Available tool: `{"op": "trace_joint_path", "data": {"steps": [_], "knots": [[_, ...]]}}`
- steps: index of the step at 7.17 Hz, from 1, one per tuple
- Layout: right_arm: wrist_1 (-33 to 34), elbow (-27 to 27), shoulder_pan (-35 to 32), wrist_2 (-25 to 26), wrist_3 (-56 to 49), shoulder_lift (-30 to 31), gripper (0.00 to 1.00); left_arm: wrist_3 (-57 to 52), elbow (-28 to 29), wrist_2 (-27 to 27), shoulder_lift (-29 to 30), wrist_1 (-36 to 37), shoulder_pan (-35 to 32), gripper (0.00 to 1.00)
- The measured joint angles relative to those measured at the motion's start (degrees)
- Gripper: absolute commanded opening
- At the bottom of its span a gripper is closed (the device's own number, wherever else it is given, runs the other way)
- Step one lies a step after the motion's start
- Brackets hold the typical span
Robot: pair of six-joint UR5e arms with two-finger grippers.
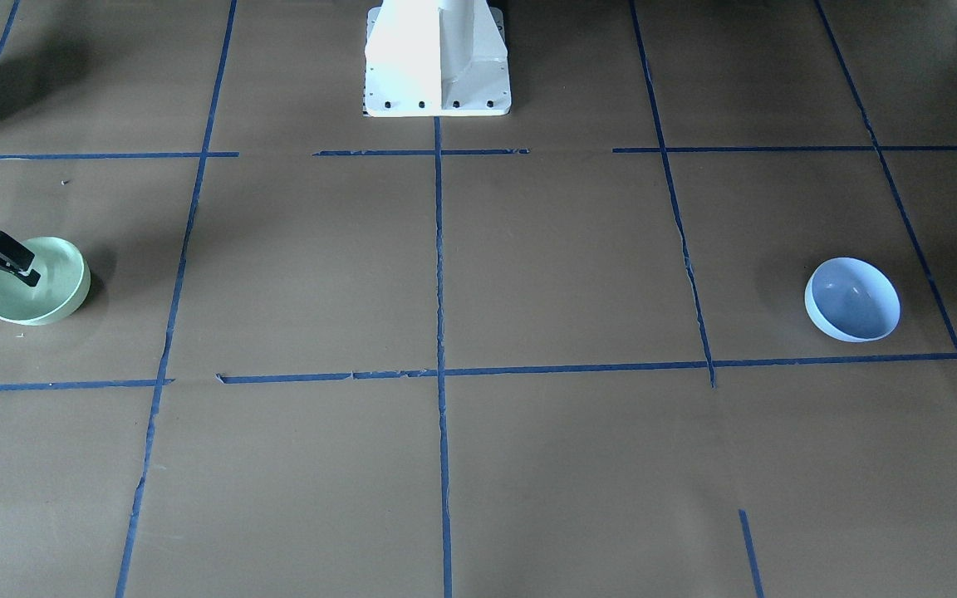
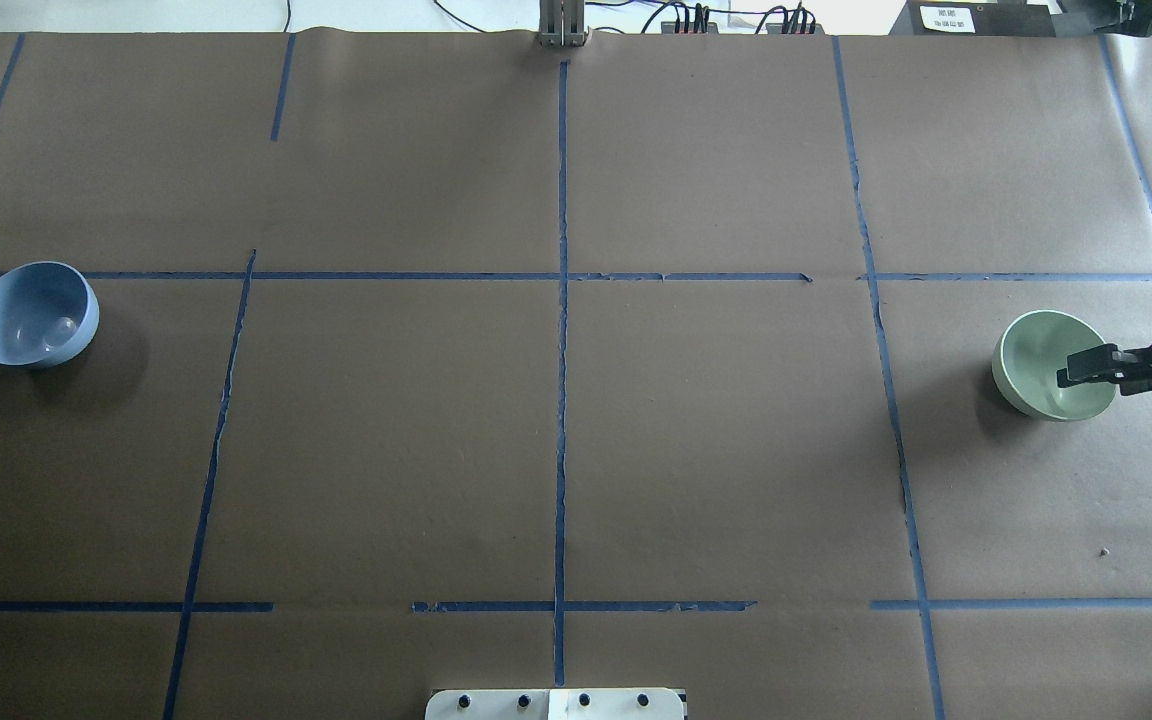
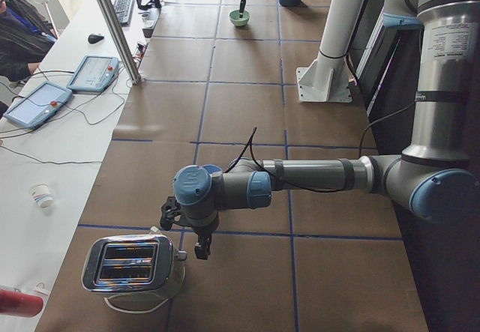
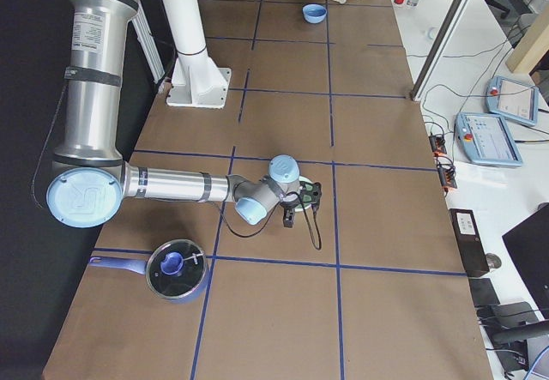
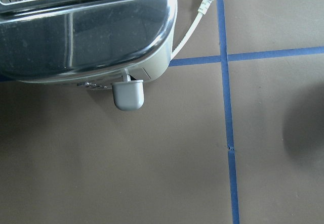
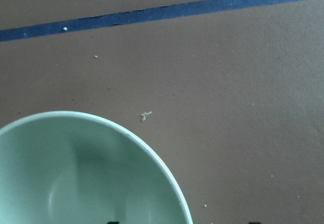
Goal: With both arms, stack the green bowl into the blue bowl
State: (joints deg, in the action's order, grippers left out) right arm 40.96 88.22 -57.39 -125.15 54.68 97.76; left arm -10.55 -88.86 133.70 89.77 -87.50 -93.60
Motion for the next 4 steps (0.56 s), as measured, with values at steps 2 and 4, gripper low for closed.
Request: {"op": "trace_joint_path", "data": {"steps": [2, 4], "knots": [[-0.29, 1.0, -0.08, -0.58, 1.05, -0.12, 0.0, 0.08, 0.0, 0.06, 0.02, -0.25, 0.0, 1.0], [-0.37, 1.66, -0.87, -1.87, 1.2, -0.15, 0.0, 0.09, 0.0, 0.07, 0.0, -0.3, 0.0, 1.0]]}}
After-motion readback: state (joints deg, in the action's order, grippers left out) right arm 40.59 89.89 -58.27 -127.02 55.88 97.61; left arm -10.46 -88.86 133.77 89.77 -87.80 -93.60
